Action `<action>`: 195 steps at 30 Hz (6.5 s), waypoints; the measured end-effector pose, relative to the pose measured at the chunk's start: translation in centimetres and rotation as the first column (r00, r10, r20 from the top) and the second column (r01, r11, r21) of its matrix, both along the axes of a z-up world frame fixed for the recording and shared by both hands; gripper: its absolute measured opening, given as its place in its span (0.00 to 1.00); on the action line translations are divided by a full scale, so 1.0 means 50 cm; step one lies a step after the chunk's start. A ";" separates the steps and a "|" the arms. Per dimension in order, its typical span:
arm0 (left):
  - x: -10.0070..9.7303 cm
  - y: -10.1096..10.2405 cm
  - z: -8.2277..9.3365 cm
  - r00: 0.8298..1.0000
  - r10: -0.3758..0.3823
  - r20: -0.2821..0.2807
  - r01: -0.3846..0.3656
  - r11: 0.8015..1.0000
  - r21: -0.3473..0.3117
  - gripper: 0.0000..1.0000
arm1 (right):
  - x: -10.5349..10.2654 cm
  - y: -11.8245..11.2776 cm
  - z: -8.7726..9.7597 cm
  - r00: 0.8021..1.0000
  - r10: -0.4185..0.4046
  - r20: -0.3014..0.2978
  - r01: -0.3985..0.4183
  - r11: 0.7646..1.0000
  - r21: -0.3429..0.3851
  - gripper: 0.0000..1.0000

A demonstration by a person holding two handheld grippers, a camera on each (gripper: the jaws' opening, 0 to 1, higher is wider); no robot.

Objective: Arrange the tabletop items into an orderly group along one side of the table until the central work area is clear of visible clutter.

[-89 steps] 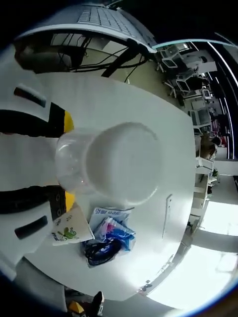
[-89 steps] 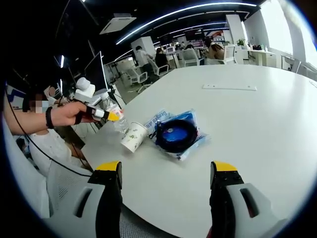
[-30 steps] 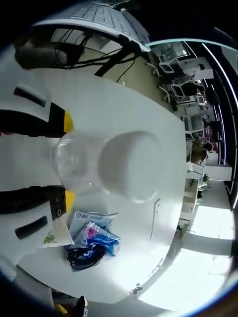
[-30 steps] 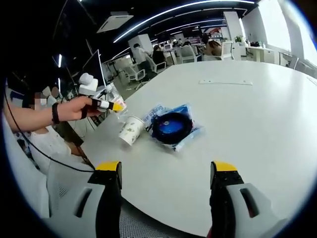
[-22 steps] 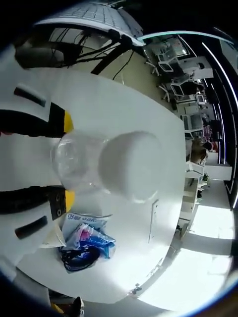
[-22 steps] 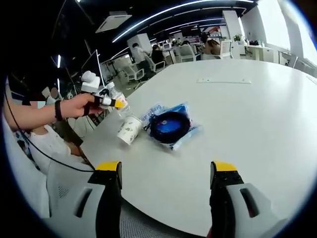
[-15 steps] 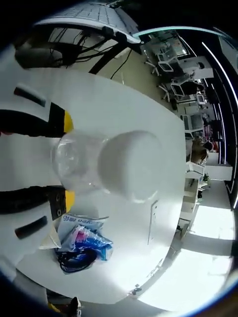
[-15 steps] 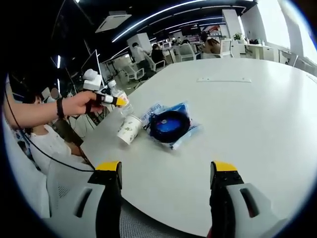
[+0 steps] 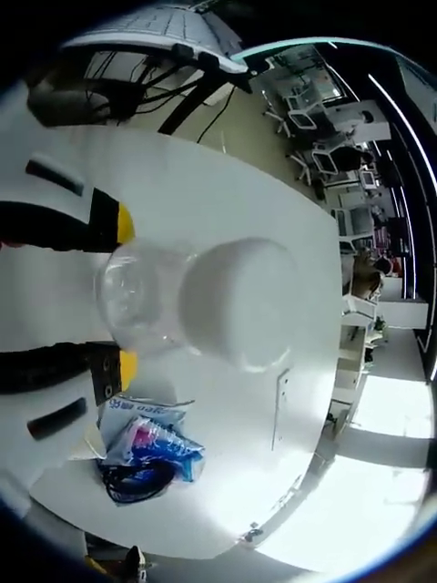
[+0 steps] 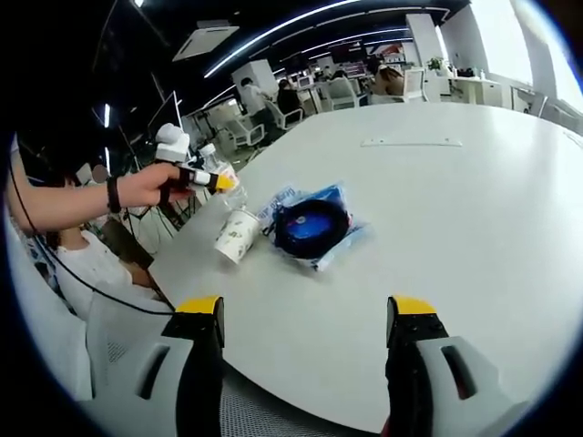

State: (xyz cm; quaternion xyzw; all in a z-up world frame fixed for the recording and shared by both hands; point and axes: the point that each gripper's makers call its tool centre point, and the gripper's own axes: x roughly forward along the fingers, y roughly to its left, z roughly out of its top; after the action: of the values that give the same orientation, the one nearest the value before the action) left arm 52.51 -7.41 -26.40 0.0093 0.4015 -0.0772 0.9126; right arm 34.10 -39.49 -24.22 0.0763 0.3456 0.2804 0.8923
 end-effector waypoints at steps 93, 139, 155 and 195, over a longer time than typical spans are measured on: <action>-0.340 -0.094 -0.003 0.994 -0.082 -0.076 0.078 0.995 -0.058 0.37 | 0.000 0.025 -0.006 0.997 0.068 0.026 -0.069 0.996 0.064 0.72; -0.282 -0.175 -0.010 0.986 -0.140 -0.089 0.129 0.984 -0.122 0.37 | -0.018 -0.025 -0.008 1.000 0.010 0.016 -0.011 0.998 0.058 0.72; -0.236 -0.195 -0.033 0.984 -0.126 -0.128 0.102 0.979 -0.175 0.42 | -0.017 -0.032 -0.008 1.000 -0.001 0.010 0.001 0.998 0.059 0.71; -0.208 -0.218 -0.125 0.953 -0.094 -0.287 0.038 0.980 -0.197 0.42 | -0.001 -0.037 -0.008 1.000 0.005 0.004 -0.005 0.999 0.049 0.74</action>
State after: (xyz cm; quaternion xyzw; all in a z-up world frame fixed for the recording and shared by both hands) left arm 42.12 -18.32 -32.63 -0.0755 0.5232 -0.1460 0.8362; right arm 34.06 -41.34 -24.63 0.0969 0.3371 0.2910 0.8901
